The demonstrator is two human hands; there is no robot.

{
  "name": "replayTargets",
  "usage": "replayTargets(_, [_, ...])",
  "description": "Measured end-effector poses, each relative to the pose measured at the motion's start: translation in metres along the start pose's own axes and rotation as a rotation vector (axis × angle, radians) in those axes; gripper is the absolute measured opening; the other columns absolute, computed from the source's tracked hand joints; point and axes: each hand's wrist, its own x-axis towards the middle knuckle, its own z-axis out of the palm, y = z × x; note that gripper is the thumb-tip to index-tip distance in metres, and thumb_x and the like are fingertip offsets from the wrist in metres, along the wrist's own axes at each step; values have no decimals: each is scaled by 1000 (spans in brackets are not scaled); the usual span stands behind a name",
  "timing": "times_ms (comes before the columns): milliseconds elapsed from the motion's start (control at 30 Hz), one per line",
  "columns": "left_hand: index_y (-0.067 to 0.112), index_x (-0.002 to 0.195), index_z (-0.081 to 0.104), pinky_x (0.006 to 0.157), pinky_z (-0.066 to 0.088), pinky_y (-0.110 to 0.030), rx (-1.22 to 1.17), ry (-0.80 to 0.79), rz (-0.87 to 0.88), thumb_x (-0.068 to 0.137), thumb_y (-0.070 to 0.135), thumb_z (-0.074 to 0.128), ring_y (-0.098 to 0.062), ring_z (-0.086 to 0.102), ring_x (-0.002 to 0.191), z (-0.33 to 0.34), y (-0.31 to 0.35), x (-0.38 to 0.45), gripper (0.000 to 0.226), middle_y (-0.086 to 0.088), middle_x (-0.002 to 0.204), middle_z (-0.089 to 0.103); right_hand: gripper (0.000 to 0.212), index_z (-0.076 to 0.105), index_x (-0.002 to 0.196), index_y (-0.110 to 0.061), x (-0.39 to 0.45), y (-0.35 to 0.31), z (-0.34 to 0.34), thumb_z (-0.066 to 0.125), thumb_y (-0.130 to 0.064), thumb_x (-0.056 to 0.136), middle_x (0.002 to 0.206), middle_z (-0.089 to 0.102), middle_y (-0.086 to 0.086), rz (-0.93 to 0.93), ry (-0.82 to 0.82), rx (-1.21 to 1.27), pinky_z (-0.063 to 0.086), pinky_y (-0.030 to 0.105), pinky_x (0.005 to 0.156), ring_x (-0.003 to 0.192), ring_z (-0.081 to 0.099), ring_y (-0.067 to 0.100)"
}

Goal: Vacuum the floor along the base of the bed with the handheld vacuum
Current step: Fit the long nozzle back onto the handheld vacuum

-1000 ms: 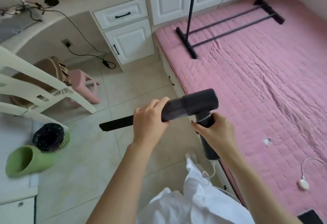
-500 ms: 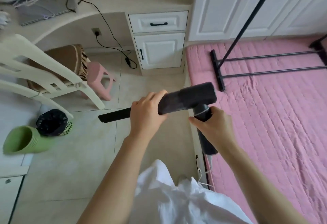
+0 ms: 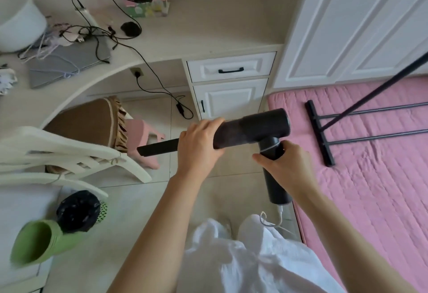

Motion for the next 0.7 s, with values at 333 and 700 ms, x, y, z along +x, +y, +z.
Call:
replayTargets(333, [20,131,62,76,46,-39,43,3,-42,71,21,88,-28,63,94,38,-46,169,66,-2,107,70,30,58,73,-21,174,-64,16,78,-42,66,63,61,-10,-13,-57,-25,38,21,48,59,59,6])
replayTargets(700, [21,113,61,72,49,-40,35,-44,-165,74,22,81,-27,60,88,78,-58,345,44,1,95,68,32,58,76,-19,364,-115,2,75,-45,67,65,63,-6,-35,-118,-103,44,24,52,59,59,9])
